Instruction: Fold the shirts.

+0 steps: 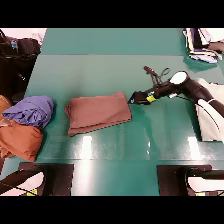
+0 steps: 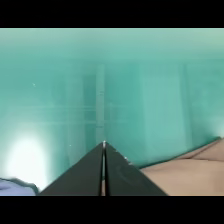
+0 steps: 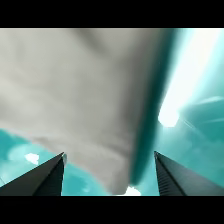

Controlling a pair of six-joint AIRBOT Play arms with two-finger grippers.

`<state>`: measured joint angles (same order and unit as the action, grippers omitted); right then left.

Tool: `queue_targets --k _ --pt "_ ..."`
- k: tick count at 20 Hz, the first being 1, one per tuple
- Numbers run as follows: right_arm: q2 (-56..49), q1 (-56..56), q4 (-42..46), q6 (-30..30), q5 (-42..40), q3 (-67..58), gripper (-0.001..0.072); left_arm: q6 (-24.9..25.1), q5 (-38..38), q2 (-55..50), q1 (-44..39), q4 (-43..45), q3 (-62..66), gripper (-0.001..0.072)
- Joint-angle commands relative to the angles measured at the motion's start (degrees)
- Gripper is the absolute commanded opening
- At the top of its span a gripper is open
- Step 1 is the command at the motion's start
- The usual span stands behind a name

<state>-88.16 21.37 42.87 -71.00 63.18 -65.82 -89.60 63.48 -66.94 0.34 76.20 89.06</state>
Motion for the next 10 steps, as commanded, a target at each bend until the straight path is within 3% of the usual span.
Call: queue_targets --k 1,3,7,9,10 --pt "-4.81 -3.52 -9.20 3.32 0.98 2.45 0.0615 0.02 0.15 0.04 0.00 -1.81 -0.02 0.0025" --pt "-8.66 -0.94 -13.44 4.66 2.40 1.09 0.0615 0.02 0.15 0.04 0.00 -2.03 -0.02 0.0025" --pt "-14.67 5.53 -13.42 4.55 2.49 -7.39 0.0589 0.02 0.61 0.04 0.00 -2.62 -0.02 0.0025" --pt "-16.87 7.74 -13.20 4.52 2.38 -12.13 0.0454 0.02 0.68 0.04 0.00 -4.15 -0.02 0.0025" --pt "-17.77 8.41 -13.09 4.55 2.27 -14.23 0.0298 0.02 0.68 0.04 0.00 -5.29 -0.02 0.0024"
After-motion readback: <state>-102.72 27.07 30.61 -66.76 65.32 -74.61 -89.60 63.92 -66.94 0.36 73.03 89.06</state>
